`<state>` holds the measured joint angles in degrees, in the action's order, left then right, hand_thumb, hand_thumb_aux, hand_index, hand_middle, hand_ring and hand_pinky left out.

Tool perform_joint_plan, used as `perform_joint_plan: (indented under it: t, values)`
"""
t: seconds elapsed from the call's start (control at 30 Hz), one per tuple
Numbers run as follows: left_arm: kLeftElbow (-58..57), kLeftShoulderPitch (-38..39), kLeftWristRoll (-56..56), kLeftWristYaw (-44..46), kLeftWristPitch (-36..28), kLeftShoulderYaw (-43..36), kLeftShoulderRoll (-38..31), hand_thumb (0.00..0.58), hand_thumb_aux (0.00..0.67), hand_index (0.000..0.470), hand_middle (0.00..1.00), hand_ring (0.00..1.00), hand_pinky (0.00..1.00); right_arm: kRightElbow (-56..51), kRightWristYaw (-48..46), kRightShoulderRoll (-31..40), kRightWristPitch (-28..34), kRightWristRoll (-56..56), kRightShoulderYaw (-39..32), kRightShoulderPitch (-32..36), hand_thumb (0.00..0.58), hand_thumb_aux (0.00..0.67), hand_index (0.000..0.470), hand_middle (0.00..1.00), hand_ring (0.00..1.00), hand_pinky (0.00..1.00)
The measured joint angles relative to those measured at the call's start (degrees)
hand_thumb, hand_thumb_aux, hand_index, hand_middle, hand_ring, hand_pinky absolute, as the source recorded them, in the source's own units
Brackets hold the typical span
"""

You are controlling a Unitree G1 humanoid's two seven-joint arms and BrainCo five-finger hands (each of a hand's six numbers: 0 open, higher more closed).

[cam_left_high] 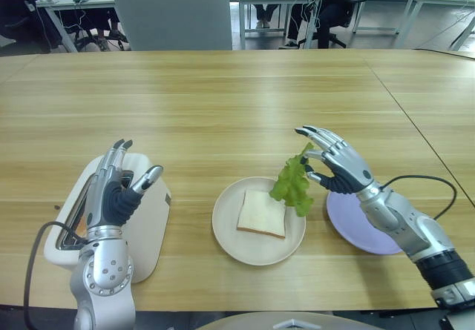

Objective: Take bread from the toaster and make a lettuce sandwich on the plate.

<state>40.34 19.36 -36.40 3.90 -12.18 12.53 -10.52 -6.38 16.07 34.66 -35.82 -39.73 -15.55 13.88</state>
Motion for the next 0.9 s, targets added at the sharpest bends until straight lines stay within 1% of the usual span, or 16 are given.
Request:
perform_joint_plan:
  t: [0.43, 0.53, 0.7, 0.9]
  values:
    - [-3.41, -0.98, 0.12, -1.36, 1.39, -2.65, -0.15, 0.000, 0.000, 0.000, 0.00, 0.00, 0.00, -3.67, -1.62, -11.07, -0.37, -2.19, -4.34, 6.16, 0.580, 0.670, 0.460, 0.00, 0.00, 0.00]
    - [-3.89, -1.65, 0.11, -1.36, 1.43, -3.22, -0.16, 0.000, 0.000, 0.000, 0.00, 0.00, 0.00, -4.83, -1.71, -13.18, -0.70, -2.36, -5.71, 6.25, 0.580, 0.670, 0.460, 0.00, 0.00, 0.00]
    - [-3.90, -2.11, 0.11, -1.34, 1.45, -4.55, -0.14, 0.000, 0.000, 0.000, 0.00, 0.00, 0.00, -6.55, -2.04, -14.71, -0.76, -2.52, -7.01, 6.26, 0.580, 0.670, 0.460, 0.00, 0.00, 0.00]
    - [-4.46, -2.89, 0.13, -1.34, 1.50, -5.52, -0.15, 0.000, 0.000, 0.000, 0.00, 0.00, 0.00, -6.70, -2.57, -17.96, -0.62, -2.76, -8.66, 6.26, 0.580, 0.670, 0.460, 0.00, 0.00, 0.00]
